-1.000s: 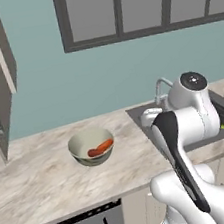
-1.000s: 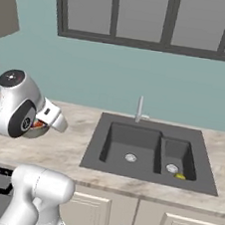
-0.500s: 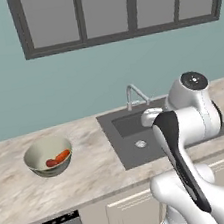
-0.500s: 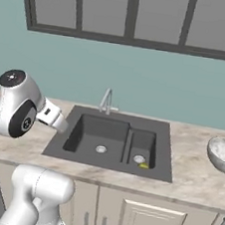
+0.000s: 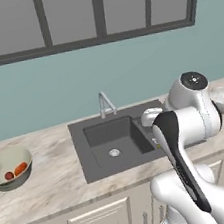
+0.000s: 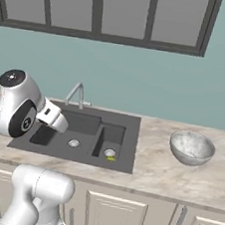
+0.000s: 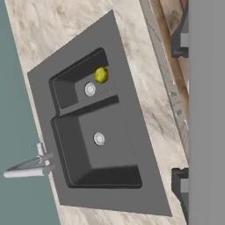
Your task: Pick the carrots from the cabinet and place them in one bowl. Pick the pear from the sink and place it in the other bowl.
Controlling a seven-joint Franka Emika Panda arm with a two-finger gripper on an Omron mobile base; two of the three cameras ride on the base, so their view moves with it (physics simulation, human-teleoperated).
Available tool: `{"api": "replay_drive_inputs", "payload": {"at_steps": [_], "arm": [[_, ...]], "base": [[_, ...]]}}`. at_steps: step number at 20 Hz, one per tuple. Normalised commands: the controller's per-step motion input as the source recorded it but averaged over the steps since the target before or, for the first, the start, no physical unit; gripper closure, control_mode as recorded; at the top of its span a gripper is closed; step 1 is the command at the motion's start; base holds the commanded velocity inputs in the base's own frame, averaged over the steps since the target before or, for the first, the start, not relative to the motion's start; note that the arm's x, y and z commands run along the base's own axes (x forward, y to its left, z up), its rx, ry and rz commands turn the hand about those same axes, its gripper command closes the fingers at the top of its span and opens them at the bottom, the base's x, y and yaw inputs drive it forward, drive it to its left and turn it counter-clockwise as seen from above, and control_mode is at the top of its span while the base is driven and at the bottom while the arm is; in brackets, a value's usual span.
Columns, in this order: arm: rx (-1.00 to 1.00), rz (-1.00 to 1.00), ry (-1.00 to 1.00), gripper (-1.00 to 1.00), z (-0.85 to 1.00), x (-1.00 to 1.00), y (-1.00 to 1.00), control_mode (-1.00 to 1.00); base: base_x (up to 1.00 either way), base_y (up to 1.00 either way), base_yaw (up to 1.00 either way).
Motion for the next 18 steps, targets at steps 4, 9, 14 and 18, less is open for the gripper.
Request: {"api": "replay_drive_inputs", "payload": {"at_steps": [4,9,14,18], "arm": [[0.0,0.0,0.0,-1.0,0.0,0.0,0.0,1.0],[0.0,0.0,0.0,-1.0,0.0,0.0,0.0,1.0],[0.0,0.0,0.0,-1.0,0.0,0.0,0.0,1.0],[0.0,0.0,0.0,-1.0,0.0,0.0,0.0,1.0]], "base": [[-0.08,-0.52,0.0],[0.16,-0.23,0.0],[0.42,-0.05,0.0],[0.44,0.0,0.0]]}}
